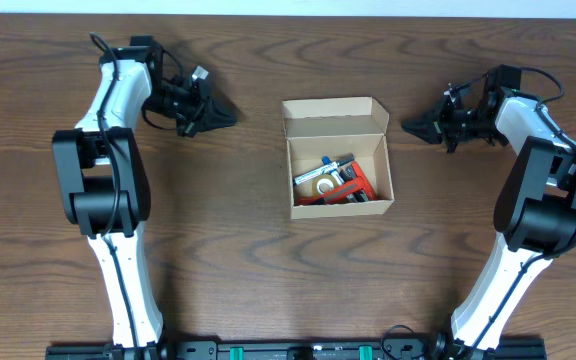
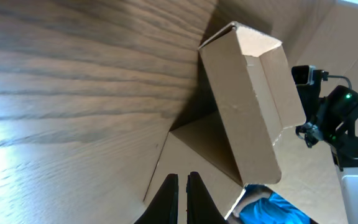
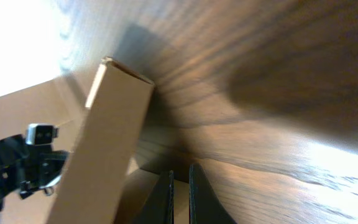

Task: Pack container
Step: 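Push the left and right side flaps inward with both grippers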

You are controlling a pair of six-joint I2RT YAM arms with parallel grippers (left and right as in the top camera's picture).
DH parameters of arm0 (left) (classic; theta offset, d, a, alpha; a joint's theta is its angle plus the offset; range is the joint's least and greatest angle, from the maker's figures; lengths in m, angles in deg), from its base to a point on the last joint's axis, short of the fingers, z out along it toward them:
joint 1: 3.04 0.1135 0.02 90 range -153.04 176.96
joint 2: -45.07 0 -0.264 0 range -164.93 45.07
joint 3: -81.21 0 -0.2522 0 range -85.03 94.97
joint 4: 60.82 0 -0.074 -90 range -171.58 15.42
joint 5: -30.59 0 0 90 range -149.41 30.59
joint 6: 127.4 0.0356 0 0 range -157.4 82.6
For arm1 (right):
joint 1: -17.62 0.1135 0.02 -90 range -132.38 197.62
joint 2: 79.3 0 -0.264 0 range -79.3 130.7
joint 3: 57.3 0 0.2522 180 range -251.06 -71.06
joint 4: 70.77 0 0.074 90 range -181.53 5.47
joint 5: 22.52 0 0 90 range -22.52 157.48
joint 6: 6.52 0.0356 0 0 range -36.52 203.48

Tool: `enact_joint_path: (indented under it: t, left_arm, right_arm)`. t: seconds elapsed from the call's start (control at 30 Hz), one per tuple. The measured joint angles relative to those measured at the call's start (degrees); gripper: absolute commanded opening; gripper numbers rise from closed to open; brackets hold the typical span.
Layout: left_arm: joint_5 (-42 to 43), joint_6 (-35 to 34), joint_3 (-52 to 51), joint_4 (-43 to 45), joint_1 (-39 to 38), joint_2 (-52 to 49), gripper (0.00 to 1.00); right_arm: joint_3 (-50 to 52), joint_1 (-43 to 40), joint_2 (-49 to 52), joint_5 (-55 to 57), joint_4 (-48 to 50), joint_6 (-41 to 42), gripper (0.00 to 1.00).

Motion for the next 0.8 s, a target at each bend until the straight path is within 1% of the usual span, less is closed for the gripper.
enact_joint_path:
  t: [0.17, 0.3, 0.47, 0.8]
  left_arm:
    - [0.26, -2.12, 0.0, 1.49, -2.45, 0.0, 0.06]
    - [0.94, -3.28, 0.0, 1.99, -4.13, 0.0, 0.06]
    - [1.95, -4.22, 0.0, 2.12, -4.35, 0.0, 0.06]
    - [2.69, -5.53, 0.0, 2.12, -4.44, 0.0, 0.06]
  right_arm:
    - [0.0, 0.79, 0.0, -2.14, 1.31, 1.79, 0.02]
    - [0.0, 3.04, 0.0, -3.17, 1.4, 2.69, 0.02]
    - [0.0, 5.75, 0.0, -3.78, 1.4, 3.56, 0.02]
    - [0.0, 8.46, 0.0, -4.2, 1.42, 5.64, 0.02]
